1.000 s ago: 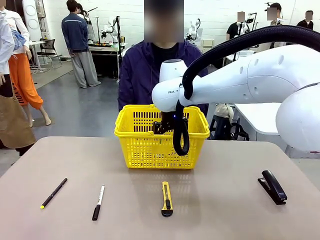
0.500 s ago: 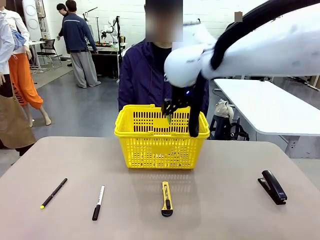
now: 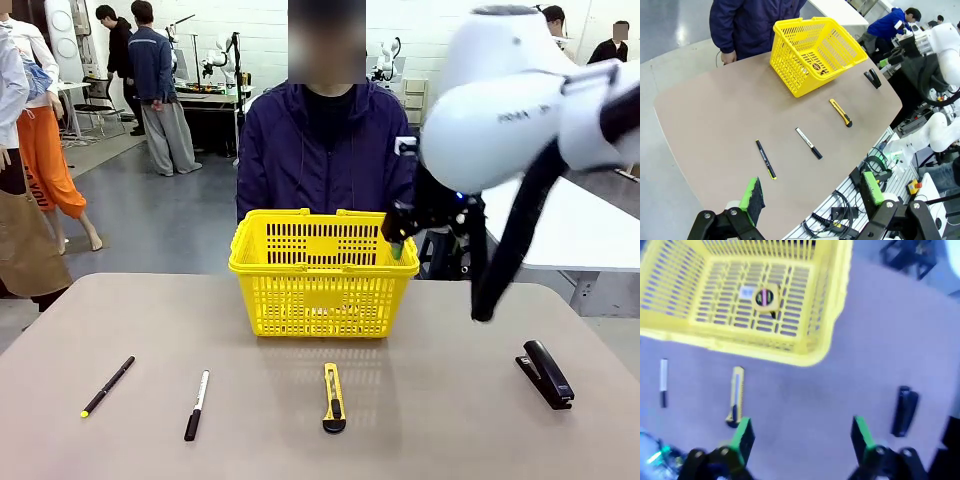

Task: Place the items the person wants into the basket.
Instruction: Pick up the item the person points to and place it in the Market Basket.

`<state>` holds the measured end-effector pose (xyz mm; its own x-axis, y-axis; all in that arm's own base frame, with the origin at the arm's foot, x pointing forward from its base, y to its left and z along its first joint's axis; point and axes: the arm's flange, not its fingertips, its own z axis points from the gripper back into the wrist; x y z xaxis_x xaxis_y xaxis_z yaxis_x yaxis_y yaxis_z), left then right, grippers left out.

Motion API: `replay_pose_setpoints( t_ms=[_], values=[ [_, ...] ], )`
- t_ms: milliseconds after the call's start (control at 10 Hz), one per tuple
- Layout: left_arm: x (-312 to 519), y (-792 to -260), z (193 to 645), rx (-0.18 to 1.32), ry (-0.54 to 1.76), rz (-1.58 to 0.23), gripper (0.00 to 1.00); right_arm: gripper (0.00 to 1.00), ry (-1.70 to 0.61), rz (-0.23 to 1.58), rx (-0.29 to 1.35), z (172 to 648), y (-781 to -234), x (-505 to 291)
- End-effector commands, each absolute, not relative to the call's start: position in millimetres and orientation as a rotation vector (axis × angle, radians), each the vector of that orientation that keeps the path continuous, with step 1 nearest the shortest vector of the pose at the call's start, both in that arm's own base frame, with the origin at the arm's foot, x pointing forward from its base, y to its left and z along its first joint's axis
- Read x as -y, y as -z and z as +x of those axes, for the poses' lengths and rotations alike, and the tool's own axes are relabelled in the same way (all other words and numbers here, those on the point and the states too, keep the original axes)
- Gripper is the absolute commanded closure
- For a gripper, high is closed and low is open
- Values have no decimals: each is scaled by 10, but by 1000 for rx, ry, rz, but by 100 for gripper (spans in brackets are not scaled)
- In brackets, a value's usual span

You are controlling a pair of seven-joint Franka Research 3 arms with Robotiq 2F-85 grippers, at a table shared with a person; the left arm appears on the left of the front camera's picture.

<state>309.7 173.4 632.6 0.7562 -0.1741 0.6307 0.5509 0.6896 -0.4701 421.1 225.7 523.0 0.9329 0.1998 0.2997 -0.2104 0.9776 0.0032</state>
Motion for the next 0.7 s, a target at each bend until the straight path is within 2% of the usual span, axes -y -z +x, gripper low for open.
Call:
replay_pose_setpoints(
  t_ms=[0, 300, 600],
  values=[
    [-1726, -6340, 3112, 598, 434, -708, 0, 0, -248, 129, 303, 4228, -4943, -2031],
    [-1726, -6340, 3112, 598, 434, -708, 0, 0, -195, 165, 283, 4249, -4863, -1890],
    [-1726, -6340, 3112, 598, 434, -708, 0, 0, -211, 115, 285, 4220, -4858, -1972]
  ],
)
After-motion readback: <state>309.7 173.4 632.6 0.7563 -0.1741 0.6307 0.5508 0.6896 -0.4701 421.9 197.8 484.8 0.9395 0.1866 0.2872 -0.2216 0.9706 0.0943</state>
